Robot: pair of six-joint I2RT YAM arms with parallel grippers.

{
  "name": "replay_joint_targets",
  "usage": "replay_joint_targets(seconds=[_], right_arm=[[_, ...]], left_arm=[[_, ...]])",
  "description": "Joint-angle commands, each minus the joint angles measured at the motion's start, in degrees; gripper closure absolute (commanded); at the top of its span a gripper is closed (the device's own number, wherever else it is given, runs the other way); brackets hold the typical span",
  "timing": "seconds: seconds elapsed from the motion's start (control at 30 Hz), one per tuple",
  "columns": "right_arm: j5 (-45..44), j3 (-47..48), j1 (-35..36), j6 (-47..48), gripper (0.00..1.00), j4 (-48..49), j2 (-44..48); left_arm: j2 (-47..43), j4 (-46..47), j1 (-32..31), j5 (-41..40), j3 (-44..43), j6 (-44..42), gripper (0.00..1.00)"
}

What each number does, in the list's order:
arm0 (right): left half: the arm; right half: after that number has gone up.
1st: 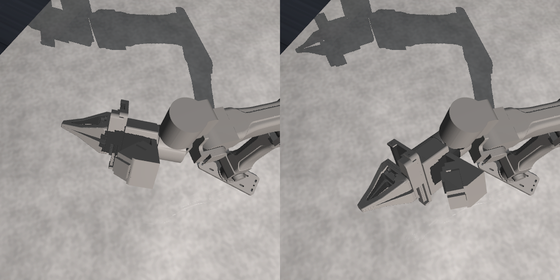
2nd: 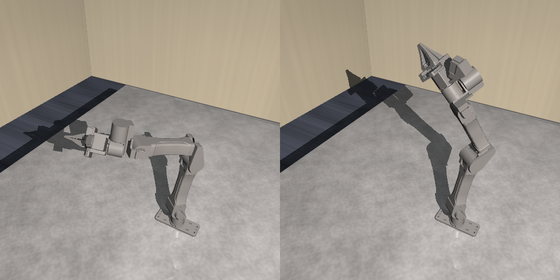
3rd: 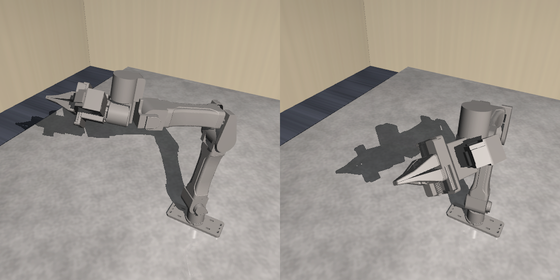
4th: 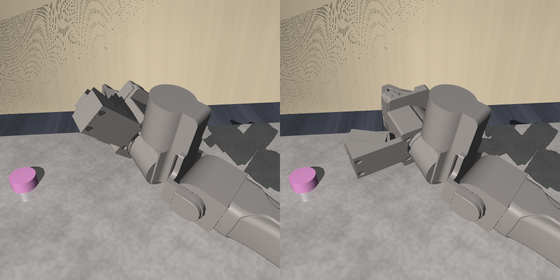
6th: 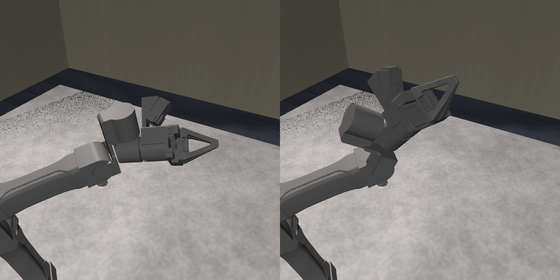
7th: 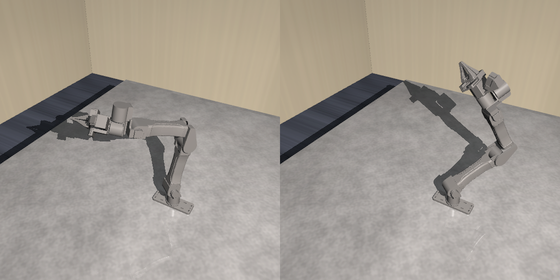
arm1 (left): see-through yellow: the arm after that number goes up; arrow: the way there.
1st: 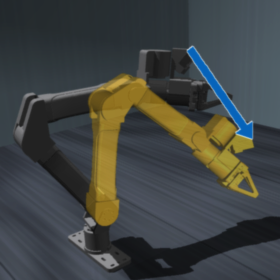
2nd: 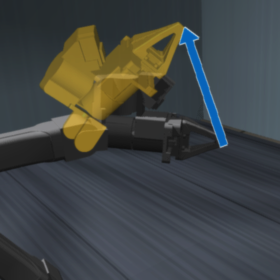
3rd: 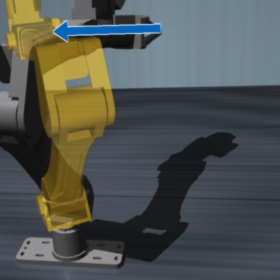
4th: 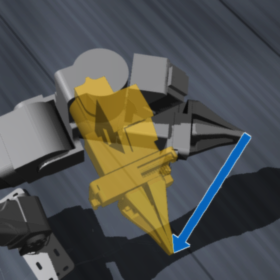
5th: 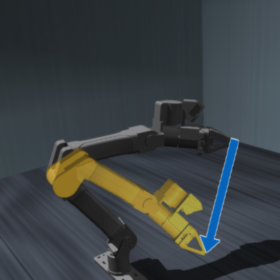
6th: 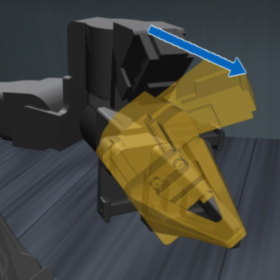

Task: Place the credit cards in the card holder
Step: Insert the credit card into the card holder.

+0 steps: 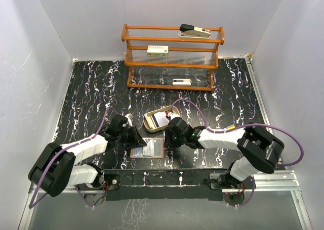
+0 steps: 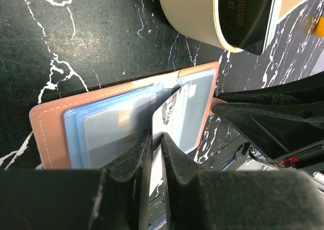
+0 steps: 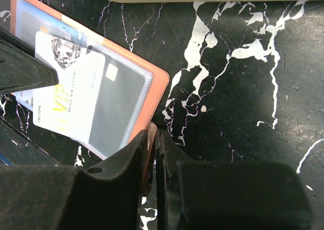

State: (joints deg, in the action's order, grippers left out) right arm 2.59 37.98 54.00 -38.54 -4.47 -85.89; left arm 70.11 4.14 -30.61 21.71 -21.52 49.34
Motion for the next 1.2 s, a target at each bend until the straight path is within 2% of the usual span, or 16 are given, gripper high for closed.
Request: replay_joint_targets(seconds=[0.0, 0.13, 0.27, 0.4, 0.73, 1.17], right_arm=[[0.8, -0.6, 0.5, -0.7, 0.89, 4.5, -0.2], [0.5, -0.5, 0.6, -0.6, 0.89, 4.5, -0.2], [-0.1, -0.9, 0.6, -0.6, 0.89, 4.5, -0.1], [0.2, -2.0, 0.6, -0.7, 0.89, 5.3, 0.3], [0.6, -2.2, 0.5, 0.6, 0.91, 5.8, 0.1], [1.1, -1.6, 0.6, 0.3, 0.91, 6.6, -1.4]], left_arm=[[1.6, 0.7, -0.6, 2.0, 1.2, 0.8, 0.88], [1.8, 0.7, -0.8, 2.2, 0.6, 1.0, 0.75], [0.1, -6.9, -0.8, -1.7, -3.6, -2.0, 0.6], [-2.7, -13.8, -0.8, -6.6, -6.8, -4.7, 0.53], [-2.7, -19.3, -0.8, -9.5, -10.4, -7.8, 0.47], [0.0, -5.1, -0.8, -1.0, -3.0, -1.9, 0.46]])
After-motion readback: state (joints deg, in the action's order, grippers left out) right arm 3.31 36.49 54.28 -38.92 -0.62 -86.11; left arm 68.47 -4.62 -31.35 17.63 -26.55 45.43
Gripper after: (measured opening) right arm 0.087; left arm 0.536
